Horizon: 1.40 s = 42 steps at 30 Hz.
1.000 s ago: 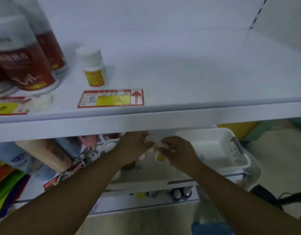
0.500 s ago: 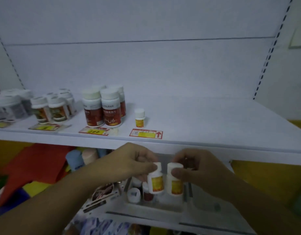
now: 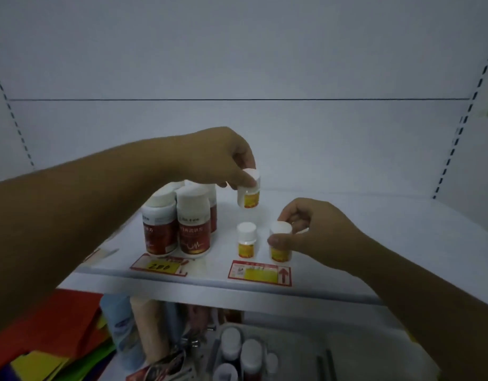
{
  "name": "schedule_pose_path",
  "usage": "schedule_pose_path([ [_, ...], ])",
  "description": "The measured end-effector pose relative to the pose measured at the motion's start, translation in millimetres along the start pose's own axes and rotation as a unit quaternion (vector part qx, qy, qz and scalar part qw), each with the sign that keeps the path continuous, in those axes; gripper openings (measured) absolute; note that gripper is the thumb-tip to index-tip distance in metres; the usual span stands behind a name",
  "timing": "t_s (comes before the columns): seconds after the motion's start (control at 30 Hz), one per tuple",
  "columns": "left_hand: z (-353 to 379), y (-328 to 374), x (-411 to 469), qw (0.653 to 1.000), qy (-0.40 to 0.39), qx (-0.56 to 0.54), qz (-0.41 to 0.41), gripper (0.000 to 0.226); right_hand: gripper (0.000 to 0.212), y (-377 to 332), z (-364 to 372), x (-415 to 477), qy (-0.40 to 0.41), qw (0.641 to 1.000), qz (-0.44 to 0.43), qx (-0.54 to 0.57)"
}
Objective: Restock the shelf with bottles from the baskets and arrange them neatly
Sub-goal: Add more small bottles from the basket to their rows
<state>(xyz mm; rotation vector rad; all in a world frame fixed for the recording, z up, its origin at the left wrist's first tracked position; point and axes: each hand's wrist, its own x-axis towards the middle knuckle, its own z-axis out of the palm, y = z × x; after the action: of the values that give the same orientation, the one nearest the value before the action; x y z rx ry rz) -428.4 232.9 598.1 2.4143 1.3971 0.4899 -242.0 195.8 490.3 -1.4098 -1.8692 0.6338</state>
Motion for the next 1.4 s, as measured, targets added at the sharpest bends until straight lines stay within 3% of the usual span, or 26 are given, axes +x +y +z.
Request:
schedule_pose_path([
  [0.13,-2.0,-8.8,35.9,0.999,-0.041,0.018,0.017,0.016,0.027,6.9,10.3,14.6,-0.018,1.0,-0.009,-0.019],
  [0.47,29.6,-24.4,72.4,0.965,-0.248,0.083,-0.013,0.016,0.027,14.7,17.1,28.9,-0.025,0.995,-0.02,-0.095],
  [0.73,40.0,-25.2,73.6,0.95,-0.292,0.11,-0.01,0.023,0.028,7.3,7.9,24.3,-0.039,0.993,-0.004,-0.113],
  [0.8,35.9,-25.7,69.8,0.957,-0.261,0.124,0.016,0.03,0.046,5.4,1.1,25.8,0.007,0.992,-0.014,-0.125],
  [0.9,30.8,-21.0,62.2,0.967,-0.153,0.194,0.069,0.052,0.059,14.4,-14.2,32.6,0.076,0.974,-0.037,-0.209],
  [1.07,44.2,-4.4,41.8,0.967,-0.091,0.229,0.066,0.071,0.064,28.6,-35.2,27.4,0.007,0.922,0.021,-0.387],
  [1.23,72.6,15.3,-9.8,0.986,-0.021,0.139,0.087,0.064,0.059,30.6,-31.2,-29.2,0.079,0.934,-0.041,-0.346],
  [1.4,112.2,29.0,-82.2,0.98,0.049,0.148,0.127,0.052,0.05,35.6,-14.6,-106.3,0.123,0.947,-0.122,-0.27],
])
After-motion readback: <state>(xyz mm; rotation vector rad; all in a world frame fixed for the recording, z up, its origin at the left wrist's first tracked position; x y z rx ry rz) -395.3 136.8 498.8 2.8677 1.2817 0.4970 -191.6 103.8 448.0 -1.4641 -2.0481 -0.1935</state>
